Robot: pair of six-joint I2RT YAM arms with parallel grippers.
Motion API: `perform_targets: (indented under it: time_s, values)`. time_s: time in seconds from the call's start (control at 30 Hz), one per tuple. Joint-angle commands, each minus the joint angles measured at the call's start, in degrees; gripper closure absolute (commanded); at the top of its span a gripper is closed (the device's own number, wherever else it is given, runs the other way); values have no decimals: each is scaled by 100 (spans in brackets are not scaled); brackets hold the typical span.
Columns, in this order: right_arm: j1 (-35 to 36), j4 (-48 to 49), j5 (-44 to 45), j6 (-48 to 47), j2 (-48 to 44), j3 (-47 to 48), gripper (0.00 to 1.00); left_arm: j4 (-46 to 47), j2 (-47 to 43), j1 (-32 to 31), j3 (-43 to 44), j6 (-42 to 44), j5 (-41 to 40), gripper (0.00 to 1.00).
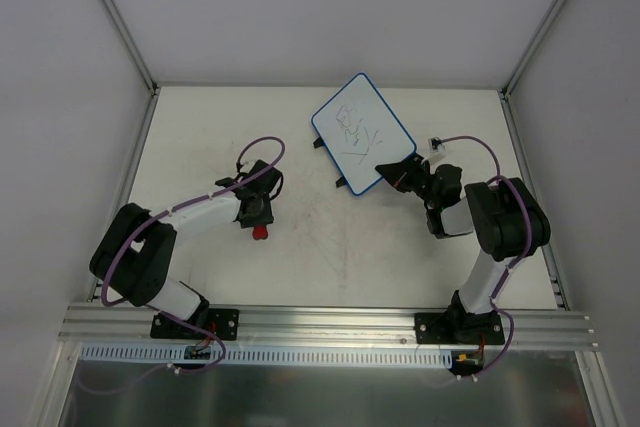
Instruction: Erase the whiteboard
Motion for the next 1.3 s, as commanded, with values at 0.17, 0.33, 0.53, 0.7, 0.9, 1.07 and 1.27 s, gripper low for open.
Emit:
perform_targets:
  time_s: [0.17,0.33,0.53,0.7,0.9,1.07,1.27]
  values:
    - [-110,1346,103,-72,32,3,100,26,146,-64,184,102,148,64]
    - [-110,1346,103,-63,41,3,100,26,215,-55,228,137,166,71]
    - [-119,1346,94,-72,41,3,100,18,119,-55,289,233,210,100]
    - [-119,1337,51,-72,50,20,100,35,-259,-55,596,462,385,100]
    - [-92,1346,-28,-90,58,38,100,79,-189,94,1764,989,1114,100]
    - [-4,1346,-64,-203,67,47,100,79,635,445,3082,1104,2141,100]
    - [-4,1337,-99,-221,58,29,100,97,1803,542,4761,1087,2424,100]
